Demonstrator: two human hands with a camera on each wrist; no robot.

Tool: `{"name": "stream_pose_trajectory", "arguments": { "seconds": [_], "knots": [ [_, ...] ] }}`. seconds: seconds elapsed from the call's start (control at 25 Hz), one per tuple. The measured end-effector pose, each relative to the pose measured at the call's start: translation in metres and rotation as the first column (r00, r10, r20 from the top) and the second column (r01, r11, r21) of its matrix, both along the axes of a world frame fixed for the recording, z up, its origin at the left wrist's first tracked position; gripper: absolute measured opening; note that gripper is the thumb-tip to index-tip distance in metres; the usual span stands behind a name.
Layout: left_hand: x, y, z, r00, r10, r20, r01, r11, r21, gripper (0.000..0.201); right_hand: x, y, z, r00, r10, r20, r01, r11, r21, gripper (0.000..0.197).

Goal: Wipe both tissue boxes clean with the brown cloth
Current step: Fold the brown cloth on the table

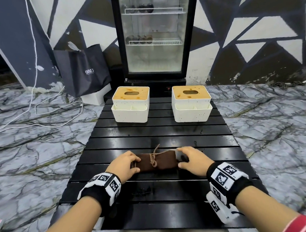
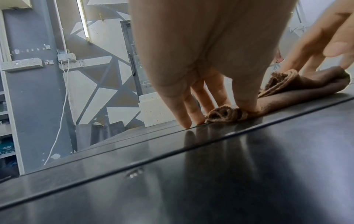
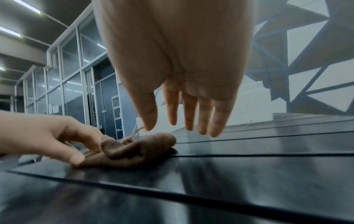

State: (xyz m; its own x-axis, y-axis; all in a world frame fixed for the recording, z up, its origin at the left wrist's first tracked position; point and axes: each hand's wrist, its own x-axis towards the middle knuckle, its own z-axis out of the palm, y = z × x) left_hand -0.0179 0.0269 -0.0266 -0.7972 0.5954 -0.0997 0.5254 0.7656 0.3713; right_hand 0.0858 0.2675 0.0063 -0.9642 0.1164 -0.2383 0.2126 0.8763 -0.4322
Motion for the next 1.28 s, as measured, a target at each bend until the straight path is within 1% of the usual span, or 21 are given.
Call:
{"name": "stream_pose_trajectory", "arguments": {
  "seconds": [0.08,0.12,0.2,0.32,0.44,0.52,0.6,0.64,0.68,0.72,0.76,0.8,0.88,0.92,0.96,1.04,1.08,1.12,1.2,1.28],
  "knots": [
    [0.000,0.001,0.000,1.000,-0.006,-0.006,0.006,1.000,0.000,0.038,0.011,0.006,-0.006,0.973,0.007,0.230,-0.031,0.994,0.103,0.081],
    [0.001,0.001,0.000,1.000,-0.007,-0.006,0.007,1.000,0.001,0.038,0.017,0.007,-0.008,0.952,0.006,0.305,-0.049,0.990,0.134,0.086],
    [0.003,0.002,0.000,1.000,-0.005,-0.018,0.005,1.000,0.000,0.037,0.026,0.006,-0.011,0.927,0.030,0.374,-0.110,0.975,0.194,0.093],
    [0.005,0.000,0.001,0.999,-0.030,-0.036,0.030,1.000,-0.005,0.041,0.031,0.002,-0.019,0.921,0.043,0.388,-0.156,0.952,0.264,0.098],
    [0.006,-0.005,0.003,0.998,-0.063,0.006,0.063,0.998,0.001,0.046,0.033,0.005,-0.025,0.926,0.044,0.375,-0.146,0.957,0.251,0.098],
    [0.007,-0.006,0.006,1.000,-0.022,-0.014,0.022,1.000,-0.016,0.042,0.035,0.008,-0.027,0.929,0.053,0.366,-0.146,0.962,0.232,0.097],
    [0.010,-0.004,0.011,0.997,0.061,-0.058,-0.065,0.995,-0.075,0.035,0.036,0.011,-0.029,0.929,0.059,0.366,-0.147,0.965,0.216,0.097],
    [0.011,-0.002,0.014,0.994,0.090,-0.056,-0.094,0.992,-0.087,0.031,0.036,0.012,-0.030,0.927,0.062,0.371,-0.150,0.966,0.211,0.097],
    [0.012,0.001,0.016,0.993,0.111,-0.036,-0.113,0.992,-0.055,0.027,0.036,0.012,-0.031,0.925,0.066,0.375,-0.152,0.967,0.204,0.097],
    [0.013,0.005,0.019,0.992,0.130,0.001,-0.130,0.991,0.023,0.021,0.036,0.013,-0.031,0.923,0.069,0.379,-0.153,0.968,0.197,0.097],
    [0.014,0.010,0.022,0.990,0.138,0.042,-0.142,0.981,0.132,0.016,0.036,0.013,-0.031,0.922,0.070,0.381,-0.153,0.969,0.194,0.097],
    [0.016,0.017,0.025,0.989,0.131,0.066,-0.143,0.960,0.240,0.016,0.036,0.014,-0.031,0.922,0.071,0.382,-0.154,0.969,0.193,0.097],
    [0.020,0.034,0.031,0.995,0.071,0.071,-0.092,0.922,0.377,0.021,0.035,0.014,-0.031,0.921,0.071,0.383,-0.154,0.969,0.191,0.098],
    [0.023,0.044,0.032,0.998,0.021,0.062,-0.044,0.913,0.406,0.022,0.035,0.014,-0.031,0.921,0.072,0.384,-0.155,0.969,0.190,0.098],
    [0.026,0.055,0.034,0.998,-0.039,0.042,0.019,0.913,0.408,0.022,0.035,0.014,-0.031,0.919,0.074,0.386,-0.156,0.970,0.187,0.098],
    [0.031,0.074,0.034,0.990,-0.142,0.001,0.132,0.924,0.360,0.025,0.036,0.014,-0.031,0.918,0.075,0.389,-0.155,0.972,0.176,0.099],
    [0.033,0.082,0.034,0.984,-0.177,0.002,0.167,0.929,0.332,0.029,0.036,0.015,-0.031,0.919,0.075,0.387,-0.152,0.973,0.173,0.099],
    [0.034,0.088,0.032,0.981,-0.194,0.014,0.181,0.935,0.304,0.035,0.036,0.015,-0.031,0.920,0.075,0.386,-0.151,0.973,0.172,0.099],
    [0.034,0.095,0.026,0.983,-0.176,0.048,0.160,0.958,0.238,0.049,0.037,0.015,-0.033,0.922,0.071,0.380,-0.146,0.974,0.173,0.099],
    [0.034,0.097,0.021,0.985,-0.167,0.034,0.161,0.977,0.138,0.049,0.036,0.014,-0.033,0.924,0.069,0.376,-0.143,0.975,0.171,0.100]
  ]
}}
